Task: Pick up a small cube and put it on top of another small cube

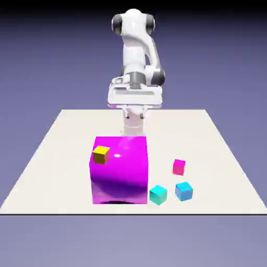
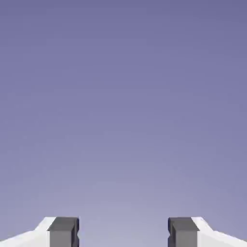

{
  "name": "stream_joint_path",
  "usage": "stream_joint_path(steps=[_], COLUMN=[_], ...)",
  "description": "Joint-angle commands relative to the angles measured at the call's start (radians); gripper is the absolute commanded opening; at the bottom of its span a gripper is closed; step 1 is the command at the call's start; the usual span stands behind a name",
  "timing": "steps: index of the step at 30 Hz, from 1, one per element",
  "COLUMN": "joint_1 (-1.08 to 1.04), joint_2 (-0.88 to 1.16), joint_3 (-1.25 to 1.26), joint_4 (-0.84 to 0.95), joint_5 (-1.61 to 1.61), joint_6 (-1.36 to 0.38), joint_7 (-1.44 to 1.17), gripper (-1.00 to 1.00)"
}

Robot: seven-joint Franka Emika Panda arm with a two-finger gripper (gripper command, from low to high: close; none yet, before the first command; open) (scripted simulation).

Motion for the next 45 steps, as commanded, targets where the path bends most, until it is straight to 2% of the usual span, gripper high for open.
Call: stream_joint_path(steps=[1, 23, 25, 30, 31, 37, 42, 45], joint_1=[0.031, 0.722, 0.726, 0.706, 0.706, 0.725, 0.663, 0.645], joint_2=[0.036, 0.833, 0.837, 1.017, 1.017, 0.836, 0.670, 0.742], joint_3=[-0.010, -0.227, -0.228, -0.242, -0.242, -0.229, -0.386, -0.381], joint_4=[0.019, 0.431, 0.433, 0.460, 0.460, 0.432, 0.377, 0.373], joint_5=[-0.016, -0.366, -0.368, -0.388, -0.388, -0.367, -0.328, -0.320], joint_6=[-0.019, -0.443, -0.445, -0.289, -0.289, -0.446, -0.569, -0.492], joint_7=[-0.041, -0.950, -0.954, -0.927, -0.927, -0.954, -0.961, -0.962], gripper=[0.00, 0.00, 0.00, 0.00, -1.00, -1.00, -1.00, -1.00])
